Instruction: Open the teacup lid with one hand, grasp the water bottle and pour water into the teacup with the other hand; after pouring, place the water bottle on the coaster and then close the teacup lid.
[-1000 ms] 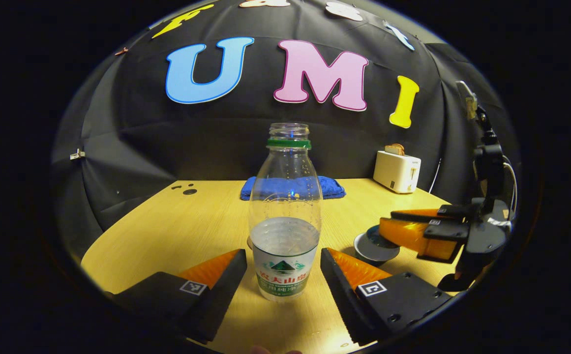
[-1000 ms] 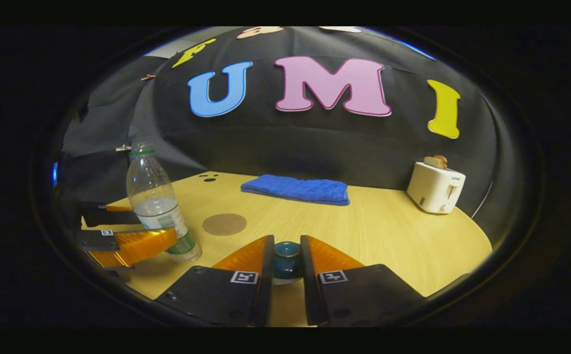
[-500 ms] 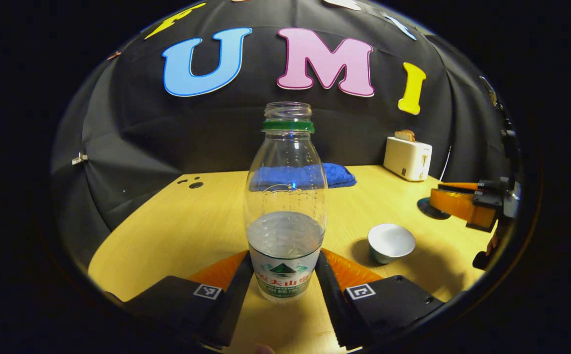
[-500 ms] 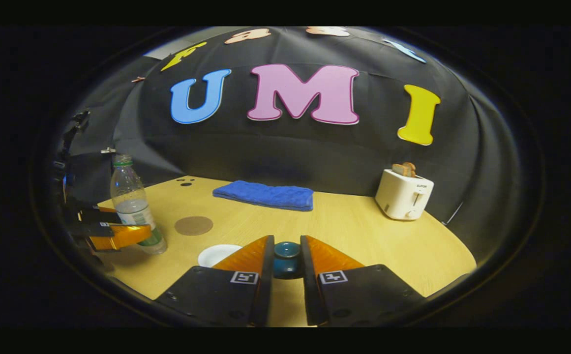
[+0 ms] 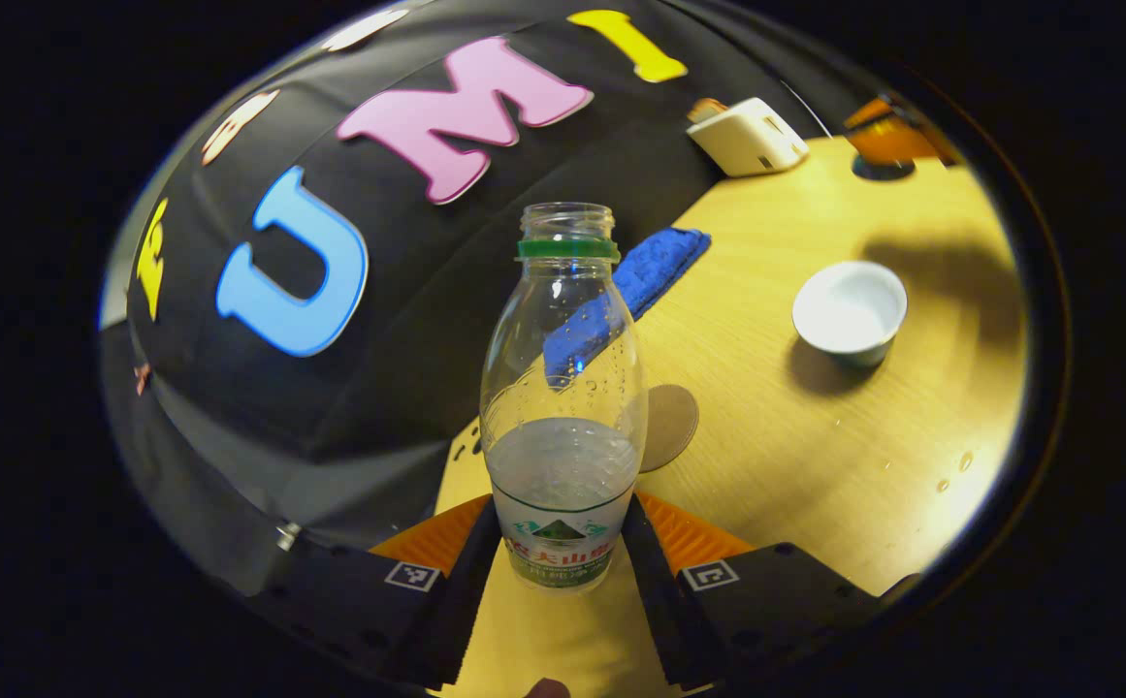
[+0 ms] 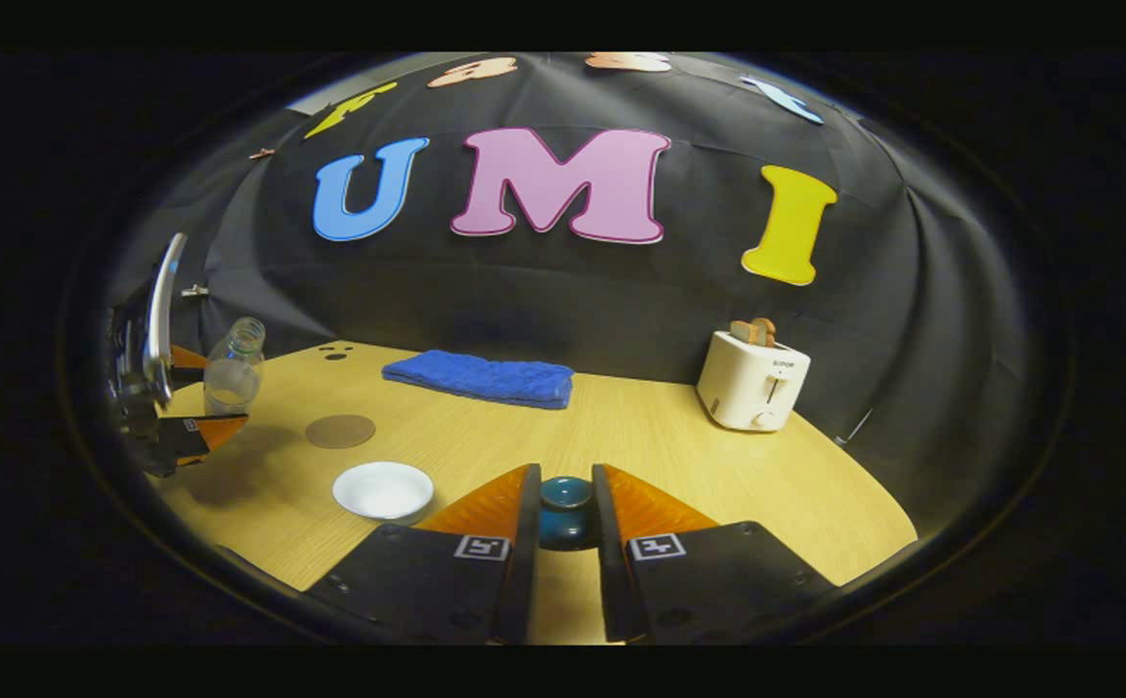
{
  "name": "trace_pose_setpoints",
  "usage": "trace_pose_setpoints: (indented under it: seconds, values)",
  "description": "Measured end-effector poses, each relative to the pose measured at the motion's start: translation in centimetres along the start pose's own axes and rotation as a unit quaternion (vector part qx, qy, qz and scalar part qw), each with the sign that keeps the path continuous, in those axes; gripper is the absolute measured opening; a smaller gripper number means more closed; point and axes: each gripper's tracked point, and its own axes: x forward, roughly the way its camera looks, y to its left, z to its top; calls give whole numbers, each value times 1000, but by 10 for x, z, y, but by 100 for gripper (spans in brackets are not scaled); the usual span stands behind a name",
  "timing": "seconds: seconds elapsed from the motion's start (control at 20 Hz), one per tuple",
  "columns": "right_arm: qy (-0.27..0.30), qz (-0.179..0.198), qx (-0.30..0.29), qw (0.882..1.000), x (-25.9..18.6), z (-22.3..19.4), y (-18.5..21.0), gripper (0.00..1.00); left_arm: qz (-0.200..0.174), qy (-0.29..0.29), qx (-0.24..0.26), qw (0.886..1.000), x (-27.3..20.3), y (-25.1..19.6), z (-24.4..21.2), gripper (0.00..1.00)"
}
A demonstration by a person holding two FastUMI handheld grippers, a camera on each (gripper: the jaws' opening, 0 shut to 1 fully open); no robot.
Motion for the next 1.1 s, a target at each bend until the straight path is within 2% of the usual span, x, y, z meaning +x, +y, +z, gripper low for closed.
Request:
trace_pose_setpoints:
  seconds: [0.25, 0.45, 0.6, 0.95, 1.0, 1.05, 1.1]
  values:
    - [-4, -4, -3, 1000, -6, 1, -17, 30, 17, 3, 108, 994, 6, -13, 6, 75]
    - [-6, 3, -4, 1000, -7, -1, -24, 30, 23, 7, 140, 990, 17, -23, 11, 75]
    - [-7, 7, -6, 1000, -9, -3, -32, 30, 42, 2, 193, 980, 21, -20, 18, 75]
    - [-3, 15, -12, 1000, -8, -14, -45, 30, 70, -9, 260, 963, 30, -5, 36, 75]
    - [-2, 16, -13, 1000, -7, -16, -46, 35, 74, -13, 272, 959, 29, -3, 39, 75]
    - [-2, 15, -13, 1000, -7, -16, -47, 35, 77, -18, 286, 955, 28, -3, 43, 75]
    - [-3, 15, -13, 1000, -7, -16, -48, 30, 80, -24, 300, 950, 28, -2, 47, 75]
